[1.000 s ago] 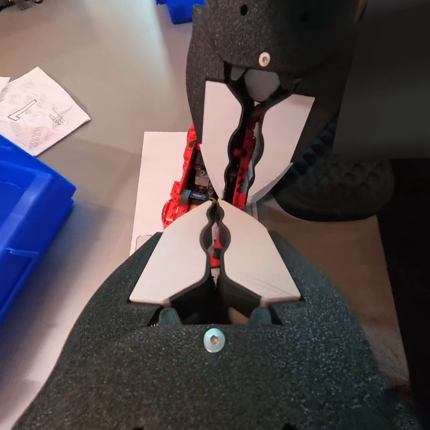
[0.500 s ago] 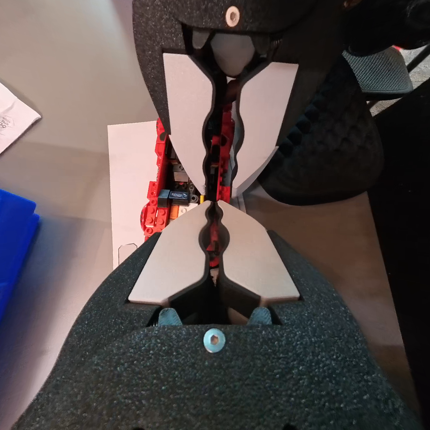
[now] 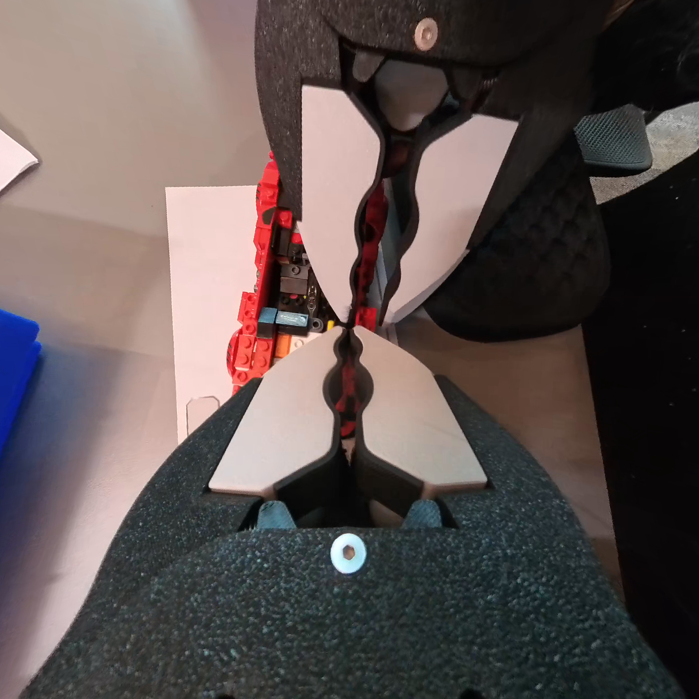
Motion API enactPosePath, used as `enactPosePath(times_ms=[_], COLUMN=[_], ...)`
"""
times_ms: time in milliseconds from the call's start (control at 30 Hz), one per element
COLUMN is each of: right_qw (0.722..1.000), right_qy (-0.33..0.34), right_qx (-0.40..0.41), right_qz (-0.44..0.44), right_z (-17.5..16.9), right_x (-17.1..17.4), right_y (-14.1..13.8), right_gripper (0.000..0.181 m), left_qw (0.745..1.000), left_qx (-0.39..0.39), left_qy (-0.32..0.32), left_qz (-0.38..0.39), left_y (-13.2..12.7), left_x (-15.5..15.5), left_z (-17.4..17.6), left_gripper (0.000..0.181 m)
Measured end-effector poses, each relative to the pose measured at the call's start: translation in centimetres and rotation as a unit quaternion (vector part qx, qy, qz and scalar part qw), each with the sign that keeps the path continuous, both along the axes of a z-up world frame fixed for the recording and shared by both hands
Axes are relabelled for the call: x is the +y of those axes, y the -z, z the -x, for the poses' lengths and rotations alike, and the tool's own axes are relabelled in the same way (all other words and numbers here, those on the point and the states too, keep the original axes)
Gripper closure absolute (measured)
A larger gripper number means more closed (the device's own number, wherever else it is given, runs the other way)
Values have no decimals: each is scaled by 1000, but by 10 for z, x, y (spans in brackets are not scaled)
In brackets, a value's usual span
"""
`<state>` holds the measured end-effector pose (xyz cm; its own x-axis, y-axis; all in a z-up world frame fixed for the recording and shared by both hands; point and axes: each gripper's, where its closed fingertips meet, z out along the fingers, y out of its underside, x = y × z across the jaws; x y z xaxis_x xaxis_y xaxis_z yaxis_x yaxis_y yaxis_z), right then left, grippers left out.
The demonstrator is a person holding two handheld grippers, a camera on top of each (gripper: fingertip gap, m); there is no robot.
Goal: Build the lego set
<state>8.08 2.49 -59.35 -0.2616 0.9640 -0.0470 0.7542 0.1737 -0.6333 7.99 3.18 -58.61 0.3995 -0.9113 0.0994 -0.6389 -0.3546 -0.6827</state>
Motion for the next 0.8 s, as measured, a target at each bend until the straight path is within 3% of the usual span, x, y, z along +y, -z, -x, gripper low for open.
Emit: enactPosePath(times_ms=[533,800], right_qw=[1000,1000], right_qy=[3,9], right_qx=[16,18], right_qz=[5,6], right_z=[2,2], right_x=[-1,-1], right_y=[-2,-1], right_gripper=[165,166], left_qw=[998,1000], left_qx=[-43,-17], left_qy=[-29,-20], left_qz=[42,17], left_y=[0,1], left_x=[2,1], left_z=[0,0], left_gripper=[181,181])
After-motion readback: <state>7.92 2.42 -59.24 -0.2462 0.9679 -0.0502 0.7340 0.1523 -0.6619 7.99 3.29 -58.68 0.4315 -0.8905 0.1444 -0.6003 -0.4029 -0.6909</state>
